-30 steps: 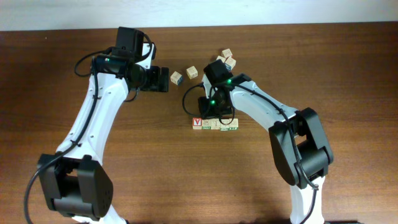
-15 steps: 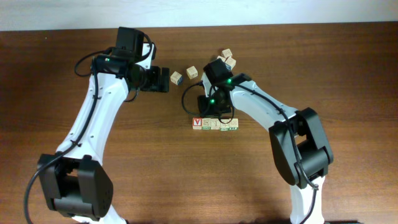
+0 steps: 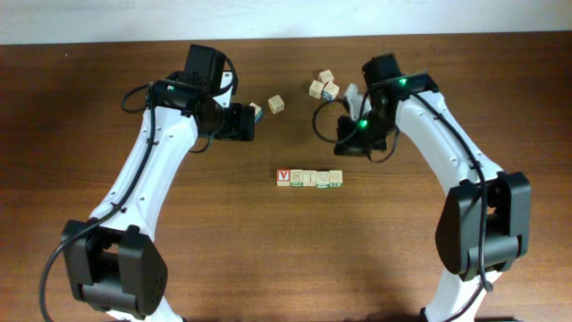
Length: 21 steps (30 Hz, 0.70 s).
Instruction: Rotate 5 blocks
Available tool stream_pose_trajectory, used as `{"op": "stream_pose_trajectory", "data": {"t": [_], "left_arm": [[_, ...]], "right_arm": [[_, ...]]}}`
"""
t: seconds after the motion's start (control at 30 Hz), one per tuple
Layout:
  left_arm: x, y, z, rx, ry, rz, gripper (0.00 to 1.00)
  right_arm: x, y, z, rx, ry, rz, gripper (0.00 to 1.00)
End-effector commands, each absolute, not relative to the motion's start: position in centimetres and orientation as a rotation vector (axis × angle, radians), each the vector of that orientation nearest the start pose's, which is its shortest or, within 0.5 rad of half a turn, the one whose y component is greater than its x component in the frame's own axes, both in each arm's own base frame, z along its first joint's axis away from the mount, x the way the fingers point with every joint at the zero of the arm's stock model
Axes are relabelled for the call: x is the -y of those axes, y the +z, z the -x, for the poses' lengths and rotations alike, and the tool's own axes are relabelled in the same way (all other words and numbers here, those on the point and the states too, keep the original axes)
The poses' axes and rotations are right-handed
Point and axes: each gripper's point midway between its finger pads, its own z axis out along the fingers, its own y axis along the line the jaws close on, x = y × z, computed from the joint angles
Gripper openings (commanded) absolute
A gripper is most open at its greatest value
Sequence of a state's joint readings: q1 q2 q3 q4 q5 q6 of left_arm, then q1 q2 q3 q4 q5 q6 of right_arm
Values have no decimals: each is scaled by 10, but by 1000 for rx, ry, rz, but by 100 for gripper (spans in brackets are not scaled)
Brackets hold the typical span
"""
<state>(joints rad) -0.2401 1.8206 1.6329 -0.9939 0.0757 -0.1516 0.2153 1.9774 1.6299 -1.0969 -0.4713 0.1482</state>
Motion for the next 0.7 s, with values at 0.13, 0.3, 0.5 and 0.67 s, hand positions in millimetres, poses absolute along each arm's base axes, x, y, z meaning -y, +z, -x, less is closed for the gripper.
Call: {"op": "stream_pose_trajectory", "data": {"t": [0.13, 0.3, 0.5, 0.67], "left_arm": [[105, 158, -417, -2773, -211, -81, 98], [94, 159, -422, -2760, -207, -44, 100], [95, 160, -426, -2745, -216, -45, 99], [96, 161, -426, -2741, -219, -46, 99]], "right_arm": [[-180, 78, -318, -3116, 758, 272, 4], [-177, 66, -305, -3142, 717, 231, 4], [-184, 39, -297, -3148, 653, 182, 4], [-183, 26, -303, -3112, 620, 155, 4]]}}
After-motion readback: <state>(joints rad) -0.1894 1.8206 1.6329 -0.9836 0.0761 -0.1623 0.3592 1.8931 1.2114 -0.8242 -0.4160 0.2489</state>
